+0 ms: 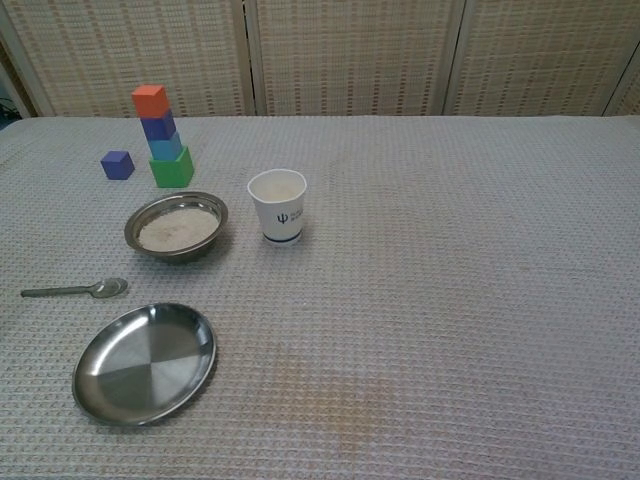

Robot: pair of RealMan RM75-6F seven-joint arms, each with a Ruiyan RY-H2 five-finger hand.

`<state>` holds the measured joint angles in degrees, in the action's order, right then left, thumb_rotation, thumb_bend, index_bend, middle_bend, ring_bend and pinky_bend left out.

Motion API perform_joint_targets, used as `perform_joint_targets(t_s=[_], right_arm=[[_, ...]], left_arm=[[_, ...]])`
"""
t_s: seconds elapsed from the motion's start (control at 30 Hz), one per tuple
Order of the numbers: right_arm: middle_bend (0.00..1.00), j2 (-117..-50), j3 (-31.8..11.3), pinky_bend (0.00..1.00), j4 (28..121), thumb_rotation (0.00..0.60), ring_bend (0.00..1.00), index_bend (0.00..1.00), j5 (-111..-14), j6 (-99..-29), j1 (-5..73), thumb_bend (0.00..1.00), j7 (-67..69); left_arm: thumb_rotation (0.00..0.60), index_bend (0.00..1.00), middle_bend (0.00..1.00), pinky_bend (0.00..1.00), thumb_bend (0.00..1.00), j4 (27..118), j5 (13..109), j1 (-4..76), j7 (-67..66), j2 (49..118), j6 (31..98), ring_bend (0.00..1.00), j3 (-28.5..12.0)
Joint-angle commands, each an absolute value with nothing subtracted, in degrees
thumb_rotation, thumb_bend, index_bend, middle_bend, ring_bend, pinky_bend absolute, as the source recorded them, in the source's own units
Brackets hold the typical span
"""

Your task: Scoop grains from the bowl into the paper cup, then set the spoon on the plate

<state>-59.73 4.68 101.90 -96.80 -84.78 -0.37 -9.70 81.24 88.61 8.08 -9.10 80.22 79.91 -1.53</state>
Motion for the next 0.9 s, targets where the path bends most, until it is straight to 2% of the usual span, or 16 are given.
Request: perform_joint_targets(t_s=[0.03,0.4,0.7,0.9], right_arm=[[0.0,-59.55,4.51,0.0,101.93,0.6,0.0,0.0,-96.96,-85.66,-0.64,0.04,-9.27],[0.0,-59.58,4.74,0.0,102.13,0.6,0.0,0.0,-97.17,-85.3,-0.6,0.04,-9.45],[0.0,-59.44,4.75,0.0,102.25,0.6,0.0,0.0,-96.77,-84.66,-0.39,0.04,-9.53],[0.0,-59.04,4.61,0.0,102.3,0.6,0.0,0.0,-96.54,-85.06,-0.53,0.04,-9.04]], left_arm=[[0.6,0.45,1.0,1.0,0.43,78.89,85.96,10.03,-11.42,84.0,77.7,1.0,-3.44],[0.6,0.5,1.0,1.0,0.42,69.59,80.95,12.99,-11.43,92.79,76.14,1.0,-7.37],[0.6,0.43,1.0,1.0,0.41,64.17,78.46,15.05,-14.04,97.13,73.82,1.0,-8.06],[0.6,0.44,1.0,1.0,0.41,63.35,77.37,16.43,-15.31,98.43,72.22,1.0,-8.27]])
